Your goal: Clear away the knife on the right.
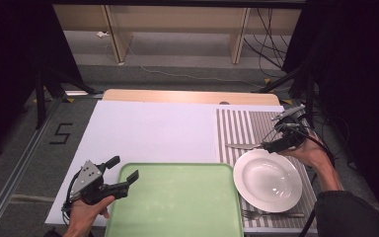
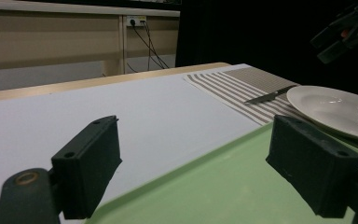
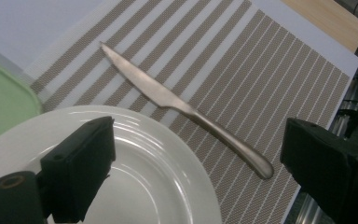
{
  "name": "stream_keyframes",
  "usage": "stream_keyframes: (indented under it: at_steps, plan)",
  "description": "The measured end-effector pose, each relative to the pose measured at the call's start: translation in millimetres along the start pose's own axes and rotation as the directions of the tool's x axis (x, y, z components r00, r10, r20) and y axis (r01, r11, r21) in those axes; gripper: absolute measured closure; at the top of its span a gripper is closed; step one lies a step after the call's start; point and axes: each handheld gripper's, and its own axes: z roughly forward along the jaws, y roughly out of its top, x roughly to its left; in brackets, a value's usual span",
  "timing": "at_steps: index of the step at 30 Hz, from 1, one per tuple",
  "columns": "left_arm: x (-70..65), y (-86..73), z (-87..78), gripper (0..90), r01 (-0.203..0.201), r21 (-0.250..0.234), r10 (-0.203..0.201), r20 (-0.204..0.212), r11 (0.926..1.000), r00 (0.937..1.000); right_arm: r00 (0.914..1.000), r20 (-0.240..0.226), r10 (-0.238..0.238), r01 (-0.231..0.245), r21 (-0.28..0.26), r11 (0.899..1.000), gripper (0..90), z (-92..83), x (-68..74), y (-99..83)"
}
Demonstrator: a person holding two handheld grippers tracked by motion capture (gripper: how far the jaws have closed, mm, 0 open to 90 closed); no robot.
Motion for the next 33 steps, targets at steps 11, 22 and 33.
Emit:
stream_keyframes:
  at_steps: [11, 22, 33]
  plan:
    - [-0.4, 0.1, 0.0, 16.0, -0.001, 0.000, 0.001, 0.003, 1.0000, 1.0000, 0.9998, 0.012, 0.017, -0.019, 0.111, 0.994, 12.0, 25.0, -16.4, 12.6]
    - [-0.5, 0.0, 0.5, 16.0, -0.003, -0.001, 0.003, 0.011, 1.0000, 0.9999, 0.9994, 0.029, -0.016, 0.011, 0.171, 0.985, 12.4, 40.9, -29.8, 17.2]
    - [-1.1, 0.0, 0.5, 16.0, -0.008, -0.002, 0.008, 0.016, 1.0000, 0.9998, 0.9991, 0.041, -0.012, 0.002, 0.250, 0.968, 13.1, 58.5, -33.8, 20.6]
